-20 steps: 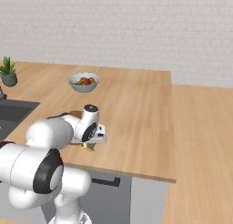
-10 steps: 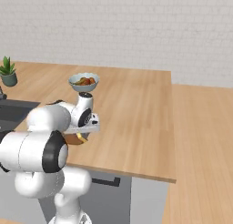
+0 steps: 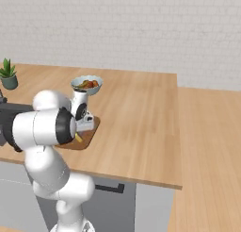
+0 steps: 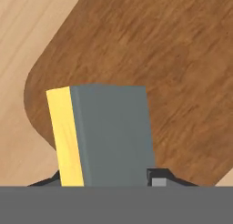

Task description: Pick up the sponge from the counter and clean the cutting board by briefly scrubbing or pressing down on the cutting board. Once finished, release the sponge.

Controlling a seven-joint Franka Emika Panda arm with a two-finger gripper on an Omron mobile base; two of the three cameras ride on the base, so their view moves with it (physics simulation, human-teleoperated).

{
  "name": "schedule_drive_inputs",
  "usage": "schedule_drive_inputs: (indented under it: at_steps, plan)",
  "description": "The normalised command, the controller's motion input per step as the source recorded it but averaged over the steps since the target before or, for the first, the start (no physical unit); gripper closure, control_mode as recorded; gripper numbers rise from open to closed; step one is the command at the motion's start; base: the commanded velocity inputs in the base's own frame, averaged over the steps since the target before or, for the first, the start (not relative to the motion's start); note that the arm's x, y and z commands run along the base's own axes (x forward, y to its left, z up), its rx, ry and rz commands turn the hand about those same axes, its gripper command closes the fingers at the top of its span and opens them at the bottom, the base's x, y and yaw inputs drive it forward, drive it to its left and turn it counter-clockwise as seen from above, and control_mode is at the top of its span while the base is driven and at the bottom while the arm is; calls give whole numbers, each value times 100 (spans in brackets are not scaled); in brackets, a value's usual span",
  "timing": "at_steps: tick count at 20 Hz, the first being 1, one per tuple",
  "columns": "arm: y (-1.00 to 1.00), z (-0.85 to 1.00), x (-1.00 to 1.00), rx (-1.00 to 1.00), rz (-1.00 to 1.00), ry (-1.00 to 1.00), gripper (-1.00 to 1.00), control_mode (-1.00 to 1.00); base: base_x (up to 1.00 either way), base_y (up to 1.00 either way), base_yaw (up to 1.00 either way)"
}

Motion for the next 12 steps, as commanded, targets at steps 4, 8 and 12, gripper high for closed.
schedule_drive_inputs:
  at_steps: [4,8,12]
  plan:
    - [-14,-85,26,0,0,-6,100,-100,0,0,0]
    - [-18,-93,31,0,0,-8,100,-100,0,0,0]
    - [-15,-59,30,0,0,-20,100,-100,0,0,0]
